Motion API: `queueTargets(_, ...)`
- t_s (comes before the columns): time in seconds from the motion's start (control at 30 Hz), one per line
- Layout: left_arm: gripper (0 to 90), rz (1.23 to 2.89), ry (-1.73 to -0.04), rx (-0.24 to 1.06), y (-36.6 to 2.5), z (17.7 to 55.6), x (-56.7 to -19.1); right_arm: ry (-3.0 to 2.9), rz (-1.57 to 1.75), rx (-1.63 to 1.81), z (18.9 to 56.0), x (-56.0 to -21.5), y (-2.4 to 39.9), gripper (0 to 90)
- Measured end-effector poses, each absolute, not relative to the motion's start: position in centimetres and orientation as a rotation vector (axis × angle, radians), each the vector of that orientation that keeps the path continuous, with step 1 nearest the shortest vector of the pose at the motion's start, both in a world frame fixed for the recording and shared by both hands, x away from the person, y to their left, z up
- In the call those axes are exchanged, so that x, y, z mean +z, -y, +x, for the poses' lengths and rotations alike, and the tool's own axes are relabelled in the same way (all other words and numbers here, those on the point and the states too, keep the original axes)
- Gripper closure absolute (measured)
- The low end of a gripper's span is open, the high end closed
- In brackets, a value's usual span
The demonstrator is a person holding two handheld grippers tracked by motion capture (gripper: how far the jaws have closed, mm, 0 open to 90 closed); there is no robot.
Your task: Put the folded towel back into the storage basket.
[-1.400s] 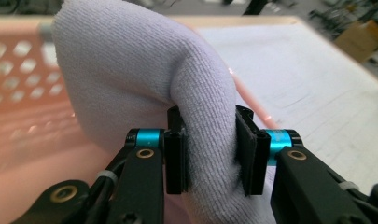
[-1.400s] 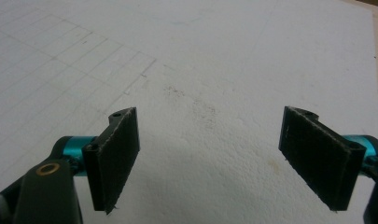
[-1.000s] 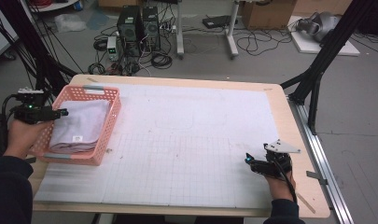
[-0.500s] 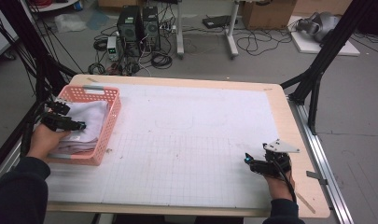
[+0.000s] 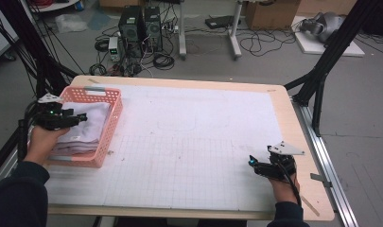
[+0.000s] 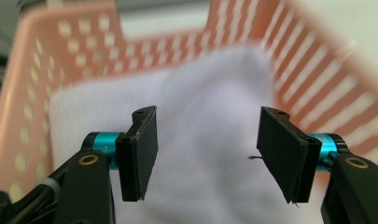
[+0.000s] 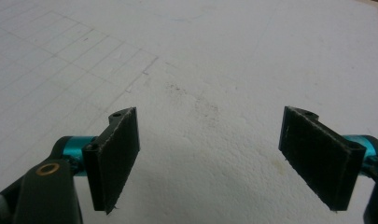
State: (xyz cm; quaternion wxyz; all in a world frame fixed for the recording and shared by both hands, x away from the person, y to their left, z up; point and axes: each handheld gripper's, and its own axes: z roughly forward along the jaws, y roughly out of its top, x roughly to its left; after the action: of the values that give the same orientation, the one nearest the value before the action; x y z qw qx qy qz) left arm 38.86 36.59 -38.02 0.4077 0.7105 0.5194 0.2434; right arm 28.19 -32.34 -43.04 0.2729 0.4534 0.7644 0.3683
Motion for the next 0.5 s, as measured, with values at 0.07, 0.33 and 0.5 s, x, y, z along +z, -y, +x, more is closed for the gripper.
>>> queueTargets(0.07,34.3,1.639,-1.26,0.602,-36.7,38.2,-36.8,-2.056,1.217,0.997,28.2,-43.0,32.2,19.1)
queueTargets(0.33,20.7,1.538,-1.031,0.55,-33.3,36.1,-34.7,-2.047,1.221,1.022,28.3,-43.0,32.0,19.1)
queueTargets(0.5,20.8,1.548,-0.956,0.528,-30.2,35.5,-34.6,-2.046,1.214,1.049,28.2,-42.9,31.8,19.0)
